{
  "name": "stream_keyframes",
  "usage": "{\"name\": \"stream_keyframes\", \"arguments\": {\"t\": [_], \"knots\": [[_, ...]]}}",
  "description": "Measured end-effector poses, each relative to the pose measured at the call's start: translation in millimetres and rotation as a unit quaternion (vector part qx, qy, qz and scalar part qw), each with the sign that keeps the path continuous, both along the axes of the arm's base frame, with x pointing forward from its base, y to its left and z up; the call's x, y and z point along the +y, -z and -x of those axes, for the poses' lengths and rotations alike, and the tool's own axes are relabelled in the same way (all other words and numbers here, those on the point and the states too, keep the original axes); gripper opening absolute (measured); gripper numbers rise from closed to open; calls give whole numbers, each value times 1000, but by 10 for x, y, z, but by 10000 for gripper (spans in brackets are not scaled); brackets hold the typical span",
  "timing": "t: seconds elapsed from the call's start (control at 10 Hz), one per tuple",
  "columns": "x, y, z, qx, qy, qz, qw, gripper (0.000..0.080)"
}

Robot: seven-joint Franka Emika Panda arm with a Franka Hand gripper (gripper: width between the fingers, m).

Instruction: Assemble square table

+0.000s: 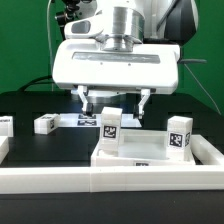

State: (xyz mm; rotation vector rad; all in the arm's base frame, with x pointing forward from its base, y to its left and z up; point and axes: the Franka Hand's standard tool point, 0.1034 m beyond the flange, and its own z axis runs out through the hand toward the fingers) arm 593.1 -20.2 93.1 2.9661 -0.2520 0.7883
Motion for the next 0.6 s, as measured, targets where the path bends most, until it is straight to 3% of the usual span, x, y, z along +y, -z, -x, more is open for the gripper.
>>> {"name": "stream_keyframes", "arguments": {"t": [0.1,0.3,0.6], "knots": [[-91,-54,-29,-4,5,0,1000,649],[-54,-16,-9,68,4,-43,997,649],[-25,24,13,154,3,-86,984,649]]}}
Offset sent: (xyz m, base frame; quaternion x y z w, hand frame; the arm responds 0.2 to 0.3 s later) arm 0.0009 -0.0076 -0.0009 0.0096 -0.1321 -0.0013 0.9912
